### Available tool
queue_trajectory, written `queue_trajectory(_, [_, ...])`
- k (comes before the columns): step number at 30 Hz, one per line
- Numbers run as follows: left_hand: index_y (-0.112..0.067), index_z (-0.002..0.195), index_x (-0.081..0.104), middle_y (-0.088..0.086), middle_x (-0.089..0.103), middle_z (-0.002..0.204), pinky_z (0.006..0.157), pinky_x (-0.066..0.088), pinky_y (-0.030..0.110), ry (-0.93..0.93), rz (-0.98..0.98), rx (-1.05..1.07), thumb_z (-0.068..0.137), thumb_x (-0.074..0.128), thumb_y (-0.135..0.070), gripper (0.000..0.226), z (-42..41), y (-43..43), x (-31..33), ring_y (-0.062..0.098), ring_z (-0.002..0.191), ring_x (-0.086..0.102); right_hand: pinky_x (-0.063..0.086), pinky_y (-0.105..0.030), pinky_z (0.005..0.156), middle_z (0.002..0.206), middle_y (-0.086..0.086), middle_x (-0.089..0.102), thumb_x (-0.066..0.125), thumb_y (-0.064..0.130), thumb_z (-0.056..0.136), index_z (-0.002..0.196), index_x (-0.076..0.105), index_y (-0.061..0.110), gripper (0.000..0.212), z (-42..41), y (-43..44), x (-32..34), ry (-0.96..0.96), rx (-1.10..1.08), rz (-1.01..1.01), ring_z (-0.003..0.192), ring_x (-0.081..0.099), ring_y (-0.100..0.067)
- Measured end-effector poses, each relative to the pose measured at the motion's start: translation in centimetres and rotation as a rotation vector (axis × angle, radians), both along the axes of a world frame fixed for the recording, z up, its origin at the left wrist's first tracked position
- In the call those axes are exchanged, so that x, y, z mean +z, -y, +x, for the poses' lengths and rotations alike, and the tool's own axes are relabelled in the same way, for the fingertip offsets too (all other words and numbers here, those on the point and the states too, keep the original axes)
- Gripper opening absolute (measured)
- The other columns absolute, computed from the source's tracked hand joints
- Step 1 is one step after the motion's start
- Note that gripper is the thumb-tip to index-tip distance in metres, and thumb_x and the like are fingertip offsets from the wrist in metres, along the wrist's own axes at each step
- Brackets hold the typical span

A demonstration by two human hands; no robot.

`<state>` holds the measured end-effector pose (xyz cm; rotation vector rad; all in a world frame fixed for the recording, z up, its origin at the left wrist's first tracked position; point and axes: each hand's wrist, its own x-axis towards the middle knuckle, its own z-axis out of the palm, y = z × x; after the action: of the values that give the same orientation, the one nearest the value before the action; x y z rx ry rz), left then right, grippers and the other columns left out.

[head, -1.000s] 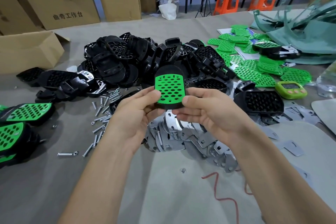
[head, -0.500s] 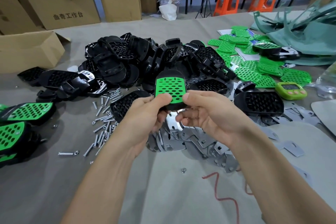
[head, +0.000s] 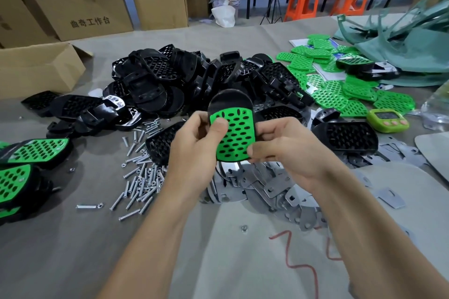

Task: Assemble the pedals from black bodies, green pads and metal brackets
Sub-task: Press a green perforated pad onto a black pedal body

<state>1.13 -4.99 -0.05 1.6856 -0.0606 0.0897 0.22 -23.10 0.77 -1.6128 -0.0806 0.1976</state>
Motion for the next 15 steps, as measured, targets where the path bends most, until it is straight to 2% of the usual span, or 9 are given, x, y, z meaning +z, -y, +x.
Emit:
queue_trajectory(2, [-0.026, 0.086, 0.063, 0.014, 0.067, 0.09, 0.077, 0.054, 0.061, 0.097, 0.015, 0.018, 0.079, 0.061, -0.057, 0.032, 0.0, 0.0, 0.1, 0.029, 0.08, 0.064, 0.058, -0.031, 0.089, 0.106, -0.018, 0.077, 0.062, -0.004, 0.092, 0.11, 0.075, 0.0, 0.023, -0.3, -0.6, -0.1, -0.02, 0.043, 0.063, 0.1, 0.073, -0.026])
queue_trajectory(5, [-0.024, 0.088, 0.065, 0.012, 0.067, 0.088, 0.08, 0.053, 0.058, 0.153, 0.039, -0.034, 0.08, 0.065, -0.047, 0.024, -0.2, -0.1, 0.3, 0.035, 0.086, 0.063, 0.06, -0.036, 0.084, 0.112, -0.014, 0.075, 0.06, 0.011, 0.099, 0.12, 0.069, 0.007, 0.023, -0.1, -1.6, -0.1, -0.004, -0.06, 0.188, 0.103, 0.074, -0.026])
queue_trajectory(7, [-0.02, 0.089, 0.066, 0.014, 0.065, 0.088, 0.077, 0.053, 0.055, 0.137, 0.033, -0.077, 0.079, 0.066, -0.044, 0.026, -0.4, -0.1, 0.3, 0.032, 0.081, 0.062, 0.06, -0.046, 0.086, 0.112, -0.018, 0.073, 0.059, 0.01, 0.1, 0.12, 0.068, 0.009, 0.021, 0.1, -2.0, -0.1, 0.06, -0.135, 0.187, 0.103, 0.072, -0.033])
queue_trajectory(10, [-0.018, 0.089, 0.068, 0.015, 0.063, 0.088, 0.069, 0.048, 0.041, 0.087, 0.045, -0.085, 0.075, 0.067, -0.047, 0.033, -0.4, -0.2, 0.3, 0.014, 0.075, 0.057, 0.051, -0.061, 0.098, 0.113, -0.027, 0.071, 0.059, 0.006, 0.1, 0.116, 0.07, 0.002, 0.02, 0.1, -2.4, -0.2, 0.101, -0.16, 0.167, 0.11, 0.065, -0.045])
queue_trajectory(13, [-0.017, 0.094, 0.073, 0.014, 0.071, 0.096, 0.073, 0.056, 0.031, -0.01, -0.074, -0.128, 0.08, 0.072, -0.039, 0.026, -0.3, -0.1, 0.3, 0.013, 0.083, 0.065, 0.05, -0.061, 0.101, 0.116, -0.032, 0.068, 0.059, 0.003, 0.099, 0.118, 0.068, -0.004, 0.022, 0.0, -2.2, 0.1, 0.1, -0.156, 0.203, 0.11, 0.064, -0.047])
queue_trajectory(15, [-0.017, 0.096, 0.077, 0.014, 0.075, 0.1, 0.073, 0.058, 0.025, -0.063, -0.129, -0.146, 0.087, 0.071, -0.032, 0.019, -0.3, 0.0, 0.4, 0.014, 0.086, 0.069, 0.05, -0.059, 0.1, 0.118, -0.038, 0.062, 0.061, 0.0, 0.096, 0.118, 0.063, -0.011, 0.025, -0.1, -2.1, 0.2, 0.104, -0.153, 0.251, 0.101, 0.065, -0.043])
